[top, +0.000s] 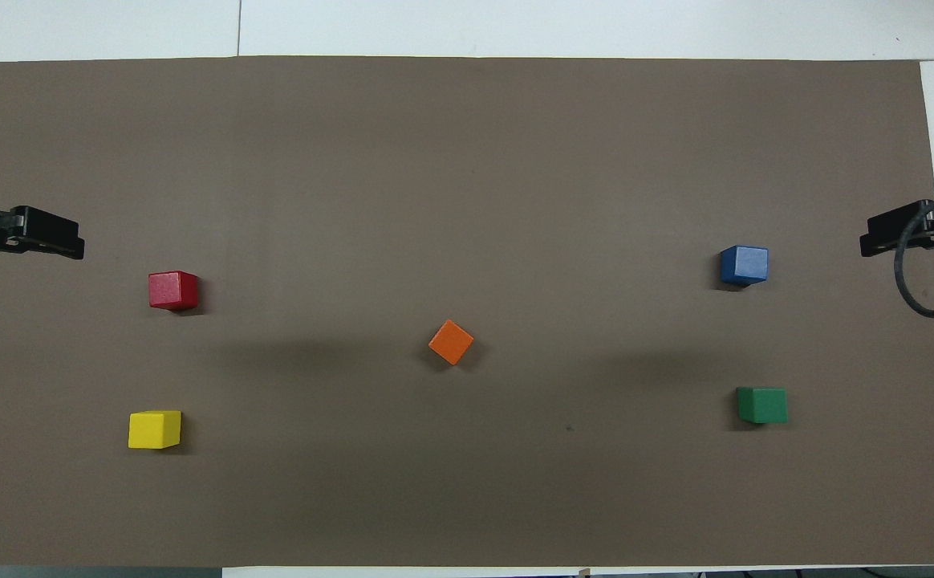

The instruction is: Transfer red block to right arm and stack on blue block

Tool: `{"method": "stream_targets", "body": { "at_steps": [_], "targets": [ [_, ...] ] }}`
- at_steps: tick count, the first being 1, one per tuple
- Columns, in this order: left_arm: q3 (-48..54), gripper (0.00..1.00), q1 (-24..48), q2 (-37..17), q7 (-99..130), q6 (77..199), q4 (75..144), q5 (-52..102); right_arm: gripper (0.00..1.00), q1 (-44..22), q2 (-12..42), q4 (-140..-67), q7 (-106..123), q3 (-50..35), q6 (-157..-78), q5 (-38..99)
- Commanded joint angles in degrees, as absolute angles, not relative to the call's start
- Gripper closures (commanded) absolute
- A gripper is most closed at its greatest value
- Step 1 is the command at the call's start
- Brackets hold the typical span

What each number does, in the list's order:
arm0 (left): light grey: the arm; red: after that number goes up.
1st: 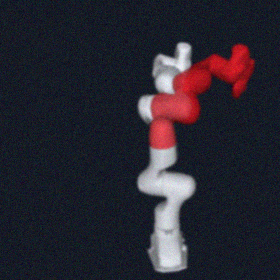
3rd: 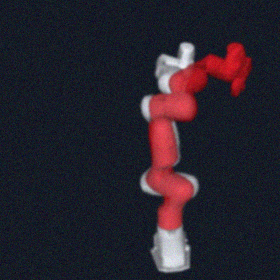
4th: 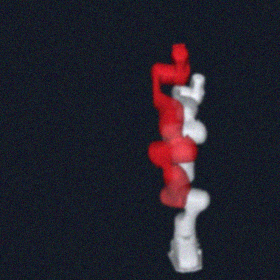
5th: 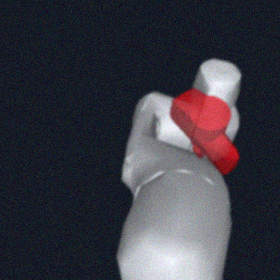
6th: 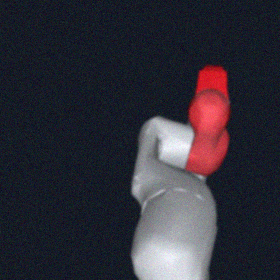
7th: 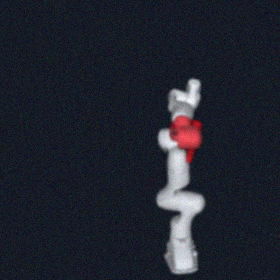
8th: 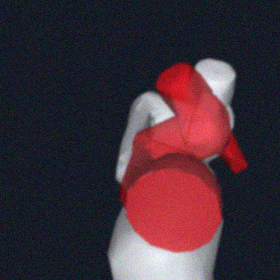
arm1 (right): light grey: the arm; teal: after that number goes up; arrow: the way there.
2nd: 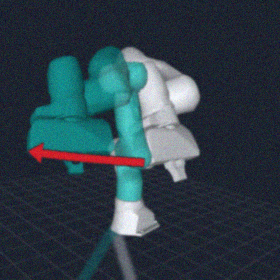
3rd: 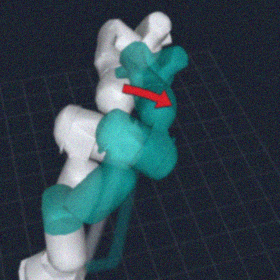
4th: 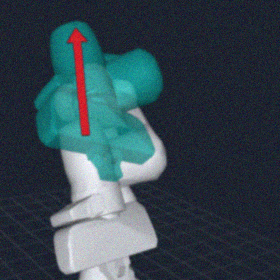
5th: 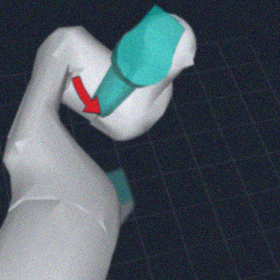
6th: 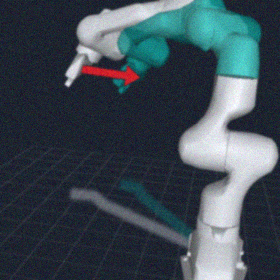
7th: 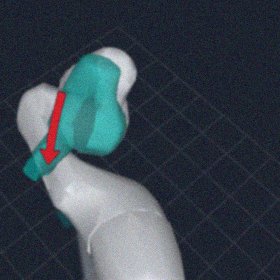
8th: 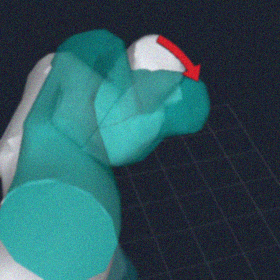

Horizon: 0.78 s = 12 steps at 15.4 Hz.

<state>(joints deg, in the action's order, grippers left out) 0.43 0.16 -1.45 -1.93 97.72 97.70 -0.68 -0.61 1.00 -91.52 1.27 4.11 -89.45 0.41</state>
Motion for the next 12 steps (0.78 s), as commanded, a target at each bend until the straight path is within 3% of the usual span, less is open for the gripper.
{"method": "stream_targets", "body": {
  "at_steps": [1, 4, 12],
  "targets": [
    [0.5, 0.0, -2.5, -1.4, -1.8, 104.2, 104.0, 0.1, 0.0, -0.4, 0.2, -92.3, 1.8, 3.6, -89.8, 1.6],
    [0.5, 0.0, -2.7, -1.5, -1.5, 112.7, 111.0, 0.1, 0.0, -0.6, 0.0, -92.5, 1.8, 3.4, -89.4, 1.6],
    [0.6, 0.0, -1.8, -5.1, 1.7, 125.0, 119.2, 0.1, 0.0, -0.6, -0.3, -93.3, 1.5, 3.4, -89.6, 1.6]
  ]
}}
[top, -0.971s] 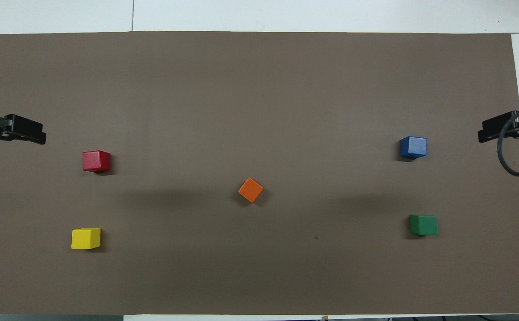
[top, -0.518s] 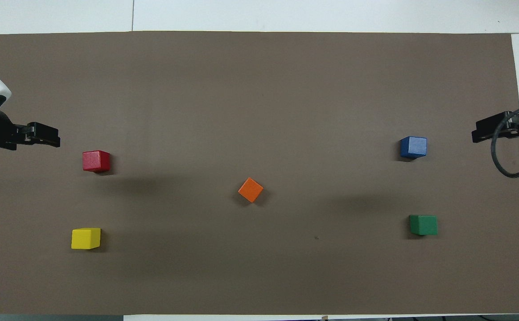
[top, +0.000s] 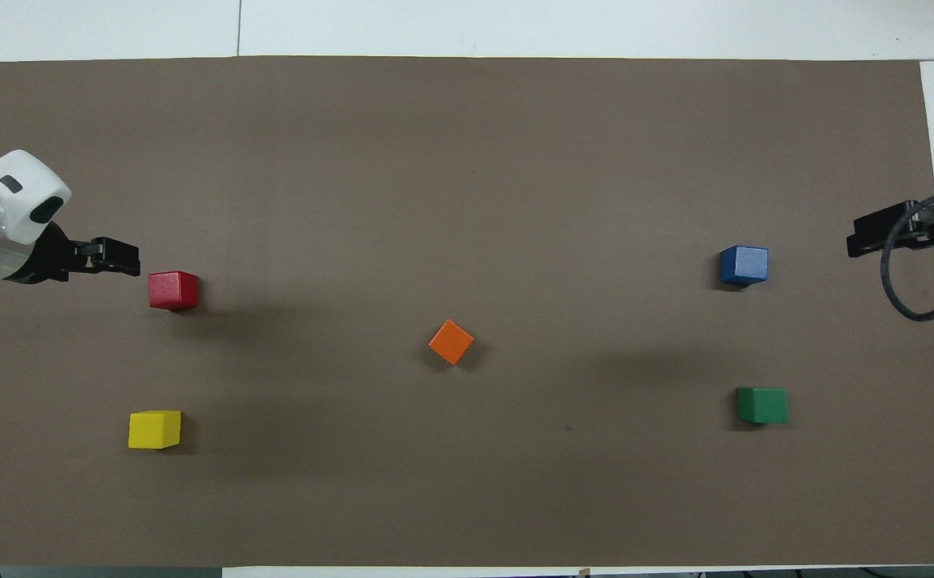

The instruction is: Transfer red block to right arm and stack on blue block

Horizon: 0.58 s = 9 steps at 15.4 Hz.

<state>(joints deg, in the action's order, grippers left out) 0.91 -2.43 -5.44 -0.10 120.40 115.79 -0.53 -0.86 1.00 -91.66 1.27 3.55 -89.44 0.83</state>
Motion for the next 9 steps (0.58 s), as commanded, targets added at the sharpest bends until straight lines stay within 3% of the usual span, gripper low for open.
{"method": "stream_targets", "body": {
  "at_steps": [1, 4, 9],
  "targets": [
    [0.6, 0.0, -1.7, -5.2, 1.8, 126.5, 120.0, 0.1, 0.0, -0.6, -0.4, -93.4, 1.5, 3.4, -89.6, 1.6],
    [0.7, 0.0, -1.6, -5.4, 1.8, 129.0, 122.1, 0.1, 0.0, -0.4, -0.4, -94.6, 2.0, 3.4, -90.2, 3.8],
    [0.7, 0.0, -0.3, -7.4, 1.8, 133.8, 125.0, 0.1, 0.0, 1.2, 1.6, -95.4, 8.3, 3.5, -91.4, 19.8]
  ]
}}
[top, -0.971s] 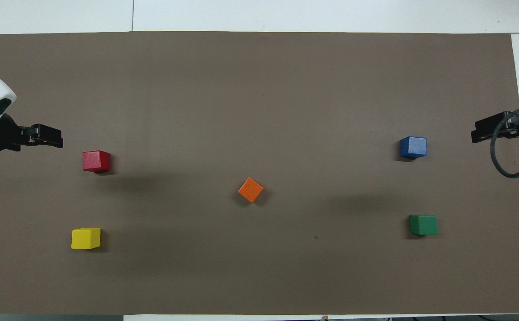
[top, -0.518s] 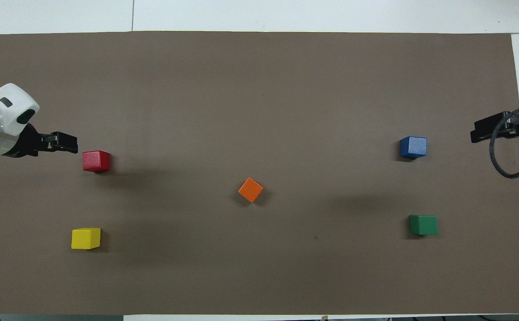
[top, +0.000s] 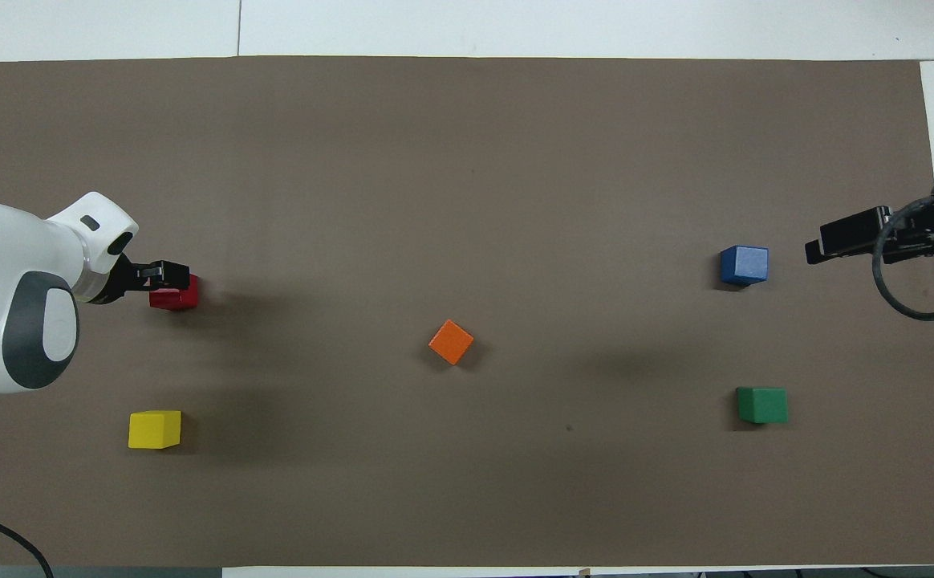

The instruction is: Transfer red block to right arm and stack on blue block

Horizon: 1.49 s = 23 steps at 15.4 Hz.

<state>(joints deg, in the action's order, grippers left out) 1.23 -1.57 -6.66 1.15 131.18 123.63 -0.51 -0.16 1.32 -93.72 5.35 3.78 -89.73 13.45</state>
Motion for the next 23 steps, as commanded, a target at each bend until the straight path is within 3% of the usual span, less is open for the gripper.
{"method": "stream_targets", "body": {
  "at_steps": [1, 9, 11, 14, 19, 23],
  "targets": [
    [0.7, 0.0, 0.3, -7.6, 1.8, 133.8, 125.0, 0.1, 0.0, 2.0, 1.9, -96.2, 9.8, 3.5, -91.6, 24.2],
    [0.6, 0.0, 0.1, -10.9, 1.4, 134.2, 124.5, 0.1, 0.0, 7.5, 4.6, -107.4, 25.9, 3.6, -90.9, 58.2],
    [0.6, 0.25, 0.0, -10.9, 1.4, 134.0, 124.5, 0.1, 0.0, 7.6, 5.4, -110.6, 29.0, 3.6, -89.6, 65.4],
    [0.7, 0.98, -0.5, -10.6, 1.8, 131.8, 124.2, 0.2, 0.0, 6.9, 7.2, -113.8, 31.5, 3.5, -85.1, 75.5],
    [0.6, 1.0, -1.9, -10.5, 12.9, 113.7, 110.9, 12.7, 0.0, 6.9, 17.3, -113.5, 38.7, 3.4, -74.8, 86.4],
    [1.5, 1.0, -0.8, -8.7, 28.0, 107.6, 107.8, 18.9, 0.0, 4.5, 22.1, -113.6, 40.4, 3.4, -68.3, 96.5]
  ]
}}
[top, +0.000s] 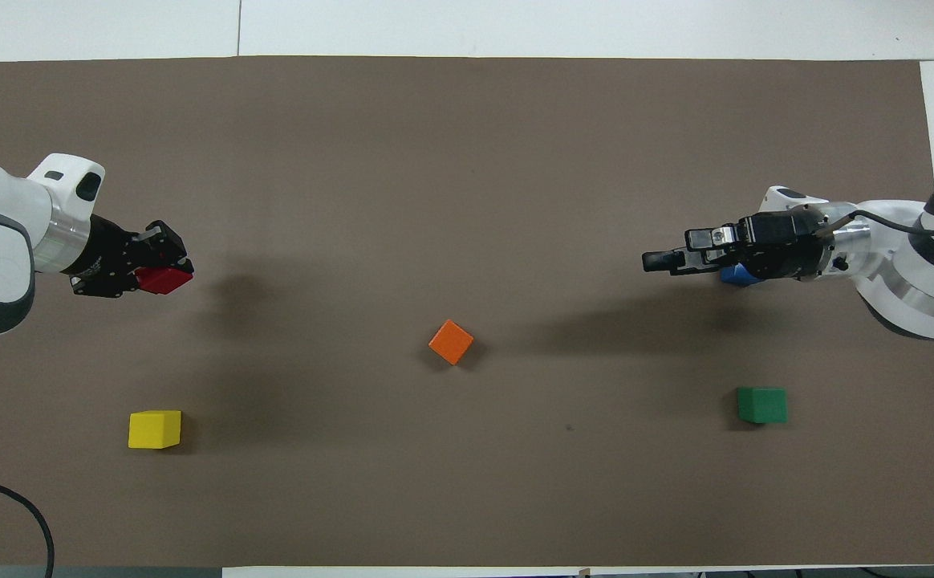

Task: Transfer red block to right arm and stack on blue block
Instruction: 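Lift the red block with the left gripper while the right gripper approaches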

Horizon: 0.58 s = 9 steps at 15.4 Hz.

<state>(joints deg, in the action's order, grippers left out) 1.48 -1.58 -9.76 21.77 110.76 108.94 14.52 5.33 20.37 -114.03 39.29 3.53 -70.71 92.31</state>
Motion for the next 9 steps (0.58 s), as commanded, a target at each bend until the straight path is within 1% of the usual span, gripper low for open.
{"method": "stream_targets", "body": {
  "at_steps": [1, 3, 4, 7, 9],
  "targets": [
    [1.6, 1.0, -0.7, -7.6, 31.1, 105.8, 107.7, 23.7, 0.0, 3.4, 22.1, -113.6, 40.4, 3.4, -68.2, 97.3],
    [1.6, 1.0, -0.6, -4.9, 41.4, 102.2, 107.7, 34.1, 0.0, 2.3, 22.3, -114.3, 40.6, 3.3, -68.1, 98.8],
    [2.1, 1.0, -0.6, -3.8, 48.3, 101.3, 107.6, 37.5, 0.0, 0.6, 22.7, -115.1, 41.7, 3.1, -67.3, 100.3],
    [6.6, 1.0, -0.4, 0.8, 65.6, 101.8, 107.6, 42.0, 0.0, -0.6, 23.6, -115.2, 43.3, 3.1, -66.7, 101.2],
    [9.4, 1.0, -0.4, 1.8, 78.0, 102.8, 107.2, 44.7, 0.0, -2.2, 23.6, -115.2, 43.4, 3.0, -66.8, 103.4]
  ]
}}
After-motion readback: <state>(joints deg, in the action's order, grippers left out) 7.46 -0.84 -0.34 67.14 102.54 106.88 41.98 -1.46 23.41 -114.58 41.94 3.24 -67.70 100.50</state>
